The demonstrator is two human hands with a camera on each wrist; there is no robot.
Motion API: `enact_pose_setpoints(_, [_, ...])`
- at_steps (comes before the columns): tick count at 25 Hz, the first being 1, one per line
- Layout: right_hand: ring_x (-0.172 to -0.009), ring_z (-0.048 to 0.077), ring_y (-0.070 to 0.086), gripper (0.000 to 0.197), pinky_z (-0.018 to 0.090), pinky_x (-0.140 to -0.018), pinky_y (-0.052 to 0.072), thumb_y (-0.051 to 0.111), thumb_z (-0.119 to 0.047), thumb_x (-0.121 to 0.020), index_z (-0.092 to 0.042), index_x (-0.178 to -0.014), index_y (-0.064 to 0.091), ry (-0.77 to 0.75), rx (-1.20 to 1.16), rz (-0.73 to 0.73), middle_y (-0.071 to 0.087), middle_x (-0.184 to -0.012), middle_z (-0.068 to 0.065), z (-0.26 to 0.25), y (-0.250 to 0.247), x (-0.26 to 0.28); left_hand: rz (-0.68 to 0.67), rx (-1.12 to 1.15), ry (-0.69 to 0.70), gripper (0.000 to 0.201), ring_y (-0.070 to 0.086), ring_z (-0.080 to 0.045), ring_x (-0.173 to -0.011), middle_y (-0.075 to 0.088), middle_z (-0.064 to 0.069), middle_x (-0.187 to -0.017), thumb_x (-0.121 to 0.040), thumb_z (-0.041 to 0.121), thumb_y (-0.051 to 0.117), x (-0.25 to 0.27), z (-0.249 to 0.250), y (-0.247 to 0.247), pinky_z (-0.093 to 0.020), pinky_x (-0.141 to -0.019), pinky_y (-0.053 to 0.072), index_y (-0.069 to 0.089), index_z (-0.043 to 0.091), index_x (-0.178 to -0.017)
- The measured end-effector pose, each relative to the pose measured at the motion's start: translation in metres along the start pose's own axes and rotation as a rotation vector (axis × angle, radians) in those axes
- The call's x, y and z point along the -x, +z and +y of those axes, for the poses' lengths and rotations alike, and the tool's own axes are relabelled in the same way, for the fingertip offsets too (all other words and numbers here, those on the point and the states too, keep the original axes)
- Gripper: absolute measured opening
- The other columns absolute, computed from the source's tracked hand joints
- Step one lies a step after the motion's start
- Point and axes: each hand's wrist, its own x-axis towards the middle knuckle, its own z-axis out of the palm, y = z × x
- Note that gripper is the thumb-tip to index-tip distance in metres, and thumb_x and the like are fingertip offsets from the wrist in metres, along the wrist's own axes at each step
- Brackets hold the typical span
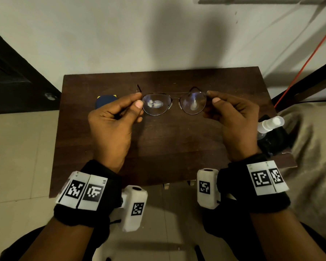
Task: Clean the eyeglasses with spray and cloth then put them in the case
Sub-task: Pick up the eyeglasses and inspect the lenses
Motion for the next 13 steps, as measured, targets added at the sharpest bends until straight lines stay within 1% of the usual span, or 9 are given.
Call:
enact_pose_setpoints(2, [-0.076, 0.015, 0.067, 0.016, 0.032, -0.068, 0.056, 0.057, -0.01, -0.092, -0.006, -0.103, 0.069, 0.035, 0.066, -0.013, 0.071, -0.086, 0.005, 0.004, 0.001, 0.0, -0.009, -0.141, 0.021, 0.021, 0.07, -0.017, -0.076, 0.073, -0.003, -0.088, -0.084, 0.006, 0.069, 0.002, -0.003, 0.0, -0.028, -0.066, 0.058, 0.07, 0.009, -0.105])
enact_pose_setpoints(4, [-0.081, 0.013, 0.067, 0.02, 0.034, -0.075, 0.057, 0.06, -0.01, -0.09, -0.008, -0.109, 0.068, 0.069, 0.158, -0.026, 0.071, -0.093, 0.005, 0.011, 0.002, 0.001, -0.028, -0.319, 0.074, 0.02, 0.071, -0.016, -0.08, 0.074, 0.0, -0.091, -0.083, 0.01, 0.07, 0.004, -0.008, 0.0, -0.029, -0.071, 0.058, 0.072, 0.014, -0.103])
enact_pose_setpoints(5, [-0.086, 0.014, 0.067, 0.022, 0.036, -0.08, 0.057, 0.061, -0.008, -0.089, -0.008, -0.111, 0.067, 0.096, 0.187, -0.029, 0.071, -0.097, 0.005, 0.014, 0.003, 0.001, -0.043, -0.421, 0.115, 0.018, 0.071, -0.014, -0.082, 0.074, 0.001, -0.093, -0.083, 0.013, 0.07, 0.006, -0.011, -0.001, -0.03, -0.074, 0.058, 0.073, 0.016, -0.101])
enact_pose_setpoints(6, [-0.09, 0.016, 0.067, 0.024, 0.039, -0.084, 0.056, 0.061, -0.007, -0.089, -0.009, -0.112, 0.067, 0.124, 0.206, -0.03, 0.071, -0.1, 0.005, 0.018, 0.003, 0.001, -0.06, -0.518, 0.15, 0.017, 0.071, -0.013, -0.084, 0.075, 0.002, -0.094, -0.084, 0.015, 0.07, 0.007, -0.013, -0.001, -0.029, -0.076, 0.057, 0.074, 0.017, -0.1])
enact_pose_setpoints(8, [-0.094, 0.019, 0.067, 0.026, 0.043, -0.087, 0.055, 0.059, -0.003, -0.088, -0.009, -0.112, 0.067, 0.169, 0.232, -0.031, 0.07, -0.103, 0.006, 0.021, 0.004, 0.0, -0.085, -0.648, 0.184, 0.016, 0.071, -0.013, -0.085, 0.076, 0.0, -0.096, -0.085, 0.016, 0.068, 0.009, -0.016, 0.0, -0.024, -0.077, 0.054, 0.075, 0.016, -0.1])
enact_pose_setpoints(9, [-0.094, 0.019, 0.067, 0.027, 0.043, -0.087, 0.054, 0.058, -0.001, -0.088, -0.009, -0.112, 0.067, 0.187, 0.249, -0.034, 0.07, -0.103, 0.007, 0.023, 0.005, 0.0, -0.092, -0.683, 0.184, 0.016, 0.071, -0.014, -0.084, 0.076, -0.001, -0.096, -0.085, 0.015, 0.068, 0.01, -0.017, 0.001, -0.02, -0.077, 0.052, 0.075, 0.016, -0.1])
enact_pose_setpoints(10, [-0.093, 0.018, 0.067, 0.027, 0.041, -0.086, 0.055, 0.056, -0.001, -0.088, -0.009, -0.112, 0.067, 0.206, 0.267, -0.042, 0.07, -0.103, 0.007, 0.024, 0.005, 0.0, -0.096, -0.712, 0.175, 0.016, 0.07, -0.015, -0.084, 0.076, -0.001, -0.096, -0.086, 0.015, 0.068, 0.01, -0.018, 0.002, -0.017, -0.075, 0.049, 0.075, 0.016, -0.1])
enact_pose_setpoints(11, [-0.088, 0.016, 0.067, 0.027, 0.036, -0.082, 0.056, 0.056, -0.001, -0.089, -0.009, -0.113, 0.066, 0.224, 0.284, -0.058, 0.07, -0.103, 0.006, 0.026, 0.006, 0.002, -0.101, -0.739, 0.16, 0.016, 0.07, -0.016, -0.084, 0.076, -0.001, -0.096, -0.086, 0.016, 0.068, 0.01, -0.019, 0.004, -0.017, -0.073, 0.047, 0.075, 0.016, -0.1])
enact_pose_setpoints(13, [-0.078, 0.012, 0.065, 0.028, 0.025, -0.072, 0.056, 0.055, -0.004, -0.091, -0.009, -0.116, 0.065, 0.258, 0.319, -0.099, 0.07, -0.1, 0.004, 0.028, 0.007, 0.005, -0.113, -0.79, 0.126, 0.016, 0.07, -0.021, -0.085, 0.076, -0.002, -0.096, -0.086, 0.016, 0.067, 0.009, -0.022, 0.006, -0.022, -0.072, 0.047, 0.076, 0.018, -0.099])
